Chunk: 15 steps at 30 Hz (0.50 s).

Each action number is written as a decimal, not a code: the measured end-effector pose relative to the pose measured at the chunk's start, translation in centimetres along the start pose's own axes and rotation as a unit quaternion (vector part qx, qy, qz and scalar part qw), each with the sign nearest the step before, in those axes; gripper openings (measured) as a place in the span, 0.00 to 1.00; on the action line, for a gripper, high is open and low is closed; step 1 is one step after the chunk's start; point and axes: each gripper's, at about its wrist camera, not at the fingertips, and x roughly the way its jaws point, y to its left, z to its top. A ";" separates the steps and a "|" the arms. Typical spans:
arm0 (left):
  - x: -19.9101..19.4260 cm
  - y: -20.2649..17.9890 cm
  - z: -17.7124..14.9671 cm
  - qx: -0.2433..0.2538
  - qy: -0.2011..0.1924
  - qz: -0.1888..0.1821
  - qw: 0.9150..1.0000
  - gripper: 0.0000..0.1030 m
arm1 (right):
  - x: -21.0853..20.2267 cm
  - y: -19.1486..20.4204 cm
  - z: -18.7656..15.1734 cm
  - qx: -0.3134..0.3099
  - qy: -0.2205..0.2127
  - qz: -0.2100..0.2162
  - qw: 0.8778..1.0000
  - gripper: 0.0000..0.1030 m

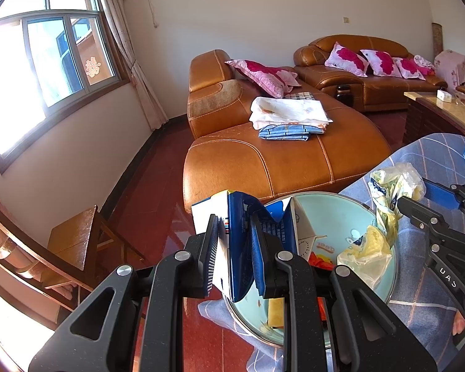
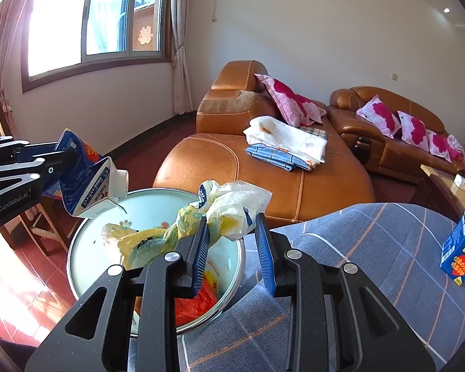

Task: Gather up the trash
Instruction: 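Lower the tissue box and plastic bag into the basin with both grippers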

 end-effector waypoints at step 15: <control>0.4 -0.3 -0.6 0.003 0.005 -0.004 1.000 0.19 | 0.0 0.2 -0.1 -0.003 0.000 0.003 1.000 0.30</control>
